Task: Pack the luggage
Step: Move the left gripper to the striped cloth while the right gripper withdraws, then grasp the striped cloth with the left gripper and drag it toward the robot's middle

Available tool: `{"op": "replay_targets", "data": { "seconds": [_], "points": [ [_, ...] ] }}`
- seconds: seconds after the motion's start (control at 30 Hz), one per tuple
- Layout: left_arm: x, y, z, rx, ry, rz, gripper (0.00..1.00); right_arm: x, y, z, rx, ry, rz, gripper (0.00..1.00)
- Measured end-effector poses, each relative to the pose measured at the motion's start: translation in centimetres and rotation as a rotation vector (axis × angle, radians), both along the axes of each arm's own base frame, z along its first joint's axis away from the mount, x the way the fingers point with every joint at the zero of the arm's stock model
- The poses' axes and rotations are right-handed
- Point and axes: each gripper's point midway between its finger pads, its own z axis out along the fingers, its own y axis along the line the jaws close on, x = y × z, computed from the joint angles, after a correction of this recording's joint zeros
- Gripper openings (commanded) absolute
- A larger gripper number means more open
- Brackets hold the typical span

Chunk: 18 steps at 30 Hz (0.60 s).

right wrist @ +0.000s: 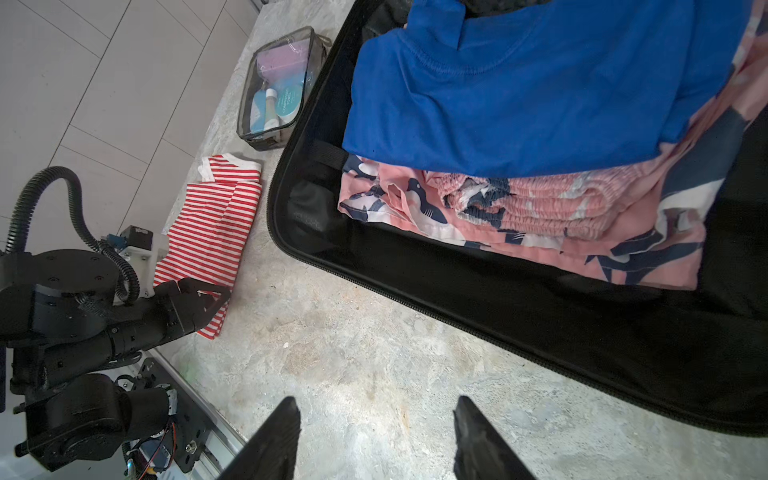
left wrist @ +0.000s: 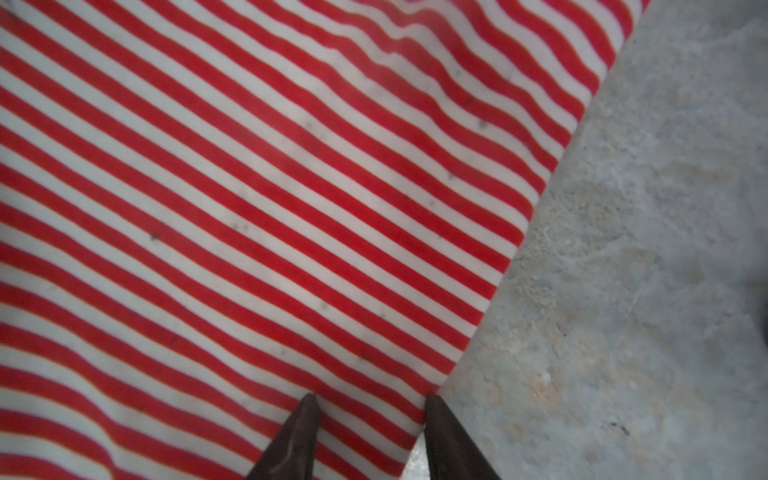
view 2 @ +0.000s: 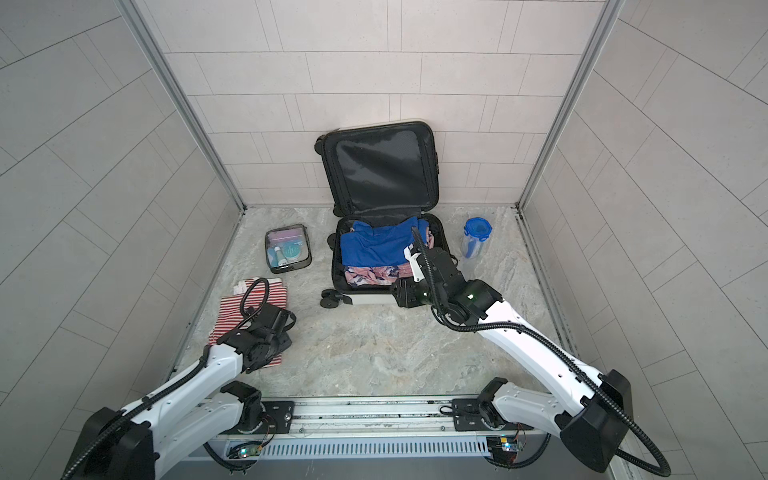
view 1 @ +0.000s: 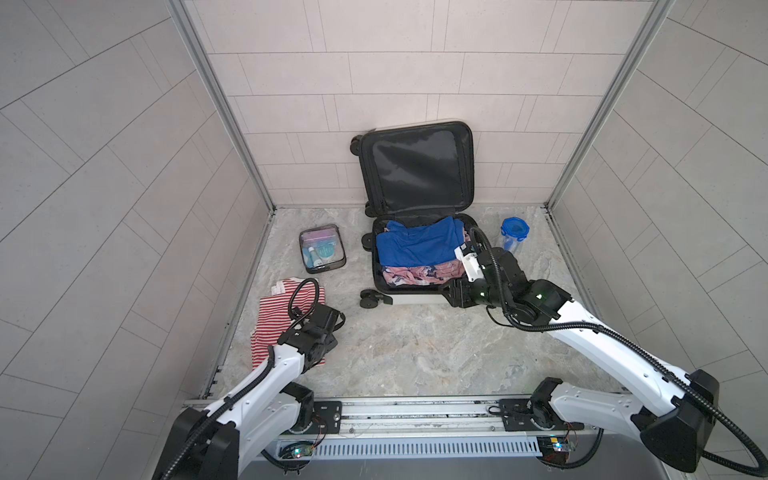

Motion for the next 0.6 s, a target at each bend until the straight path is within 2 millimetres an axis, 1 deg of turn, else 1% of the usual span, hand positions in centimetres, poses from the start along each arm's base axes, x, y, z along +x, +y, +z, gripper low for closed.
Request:
{"op": "replay_targets", "data": {
  "seconds": [0.23, 0.37, 0.47, 0.6],
  "points": [
    [1.8, -1.6, -0.4, -0.051, -0.014, -0.041, 0.35, 0.1, -0.2, 0.0, -0.005, -0.003, -0.011, 0.60],
    [3.2, -3.0, -0.3, -0.104, -0.053, -0.069, 0.29, 0.2, -0.2, -0.1, -0.008, -0.005, -0.014, 0.60],
    [3.5, -4.4, -0.2, -0.148, -0.067, -0.107, 0.25, 0.3, -0.3, -0.1, -0.011, -0.006, -0.019, 0.60],
    [3.1, -6.5, -0.3, -0.197, -0.068, -0.171, 0.21, 0.4, -0.4, -0.1, -0.016, -0.009, -0.030, 0.60]
  ]
}}
